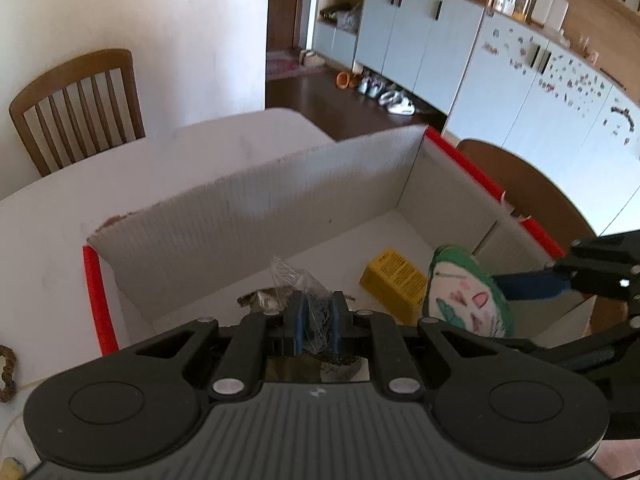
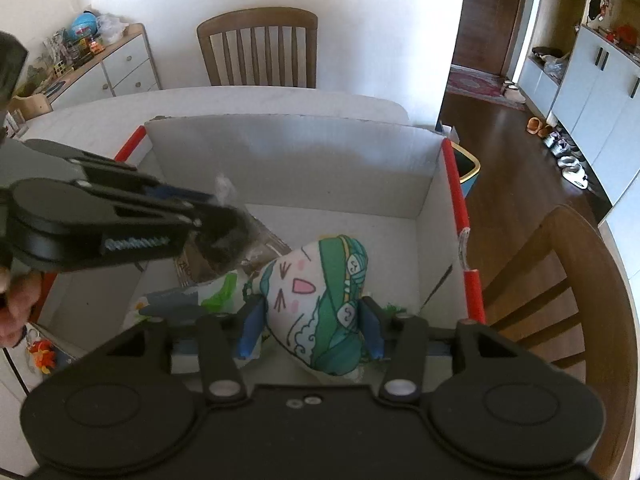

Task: Organize objects
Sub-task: 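Lower the small bag with the left tool while the right tool lowers the pouch into the box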

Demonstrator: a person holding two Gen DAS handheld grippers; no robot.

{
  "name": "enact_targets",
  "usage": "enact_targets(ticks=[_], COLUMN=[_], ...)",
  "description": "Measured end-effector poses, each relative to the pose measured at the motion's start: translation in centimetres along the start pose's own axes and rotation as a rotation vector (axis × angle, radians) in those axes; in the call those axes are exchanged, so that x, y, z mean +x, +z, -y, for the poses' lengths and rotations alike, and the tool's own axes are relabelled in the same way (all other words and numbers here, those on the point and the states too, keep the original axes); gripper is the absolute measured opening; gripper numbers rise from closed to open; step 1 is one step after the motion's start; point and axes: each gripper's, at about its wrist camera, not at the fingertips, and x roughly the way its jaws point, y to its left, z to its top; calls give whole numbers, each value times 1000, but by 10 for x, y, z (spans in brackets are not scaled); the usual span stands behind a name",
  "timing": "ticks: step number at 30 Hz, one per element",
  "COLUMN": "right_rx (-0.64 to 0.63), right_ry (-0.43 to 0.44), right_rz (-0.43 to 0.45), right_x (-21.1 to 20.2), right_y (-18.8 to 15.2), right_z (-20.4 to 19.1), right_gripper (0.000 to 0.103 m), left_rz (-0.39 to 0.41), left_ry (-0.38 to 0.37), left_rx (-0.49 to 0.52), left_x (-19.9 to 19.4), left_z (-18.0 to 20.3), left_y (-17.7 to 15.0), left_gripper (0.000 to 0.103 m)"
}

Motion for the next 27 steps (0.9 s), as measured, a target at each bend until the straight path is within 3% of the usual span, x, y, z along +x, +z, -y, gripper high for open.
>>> enact_targets(ticks=[16, 27], right_rx=[8, 15], right_ry=[14, 24], right_rz=[13, 46], right_x=[-8, -32], right_y=[2, 2], right_z=[8, 4], right_gripper=[62, 70], left_rz=[-53, -3], left_ry=[5, 8], left_rx=[-13, -15], left_x=[7, -14], left_z=[5, 2], left_y=[1, -3], left_gripper=[15, 15])
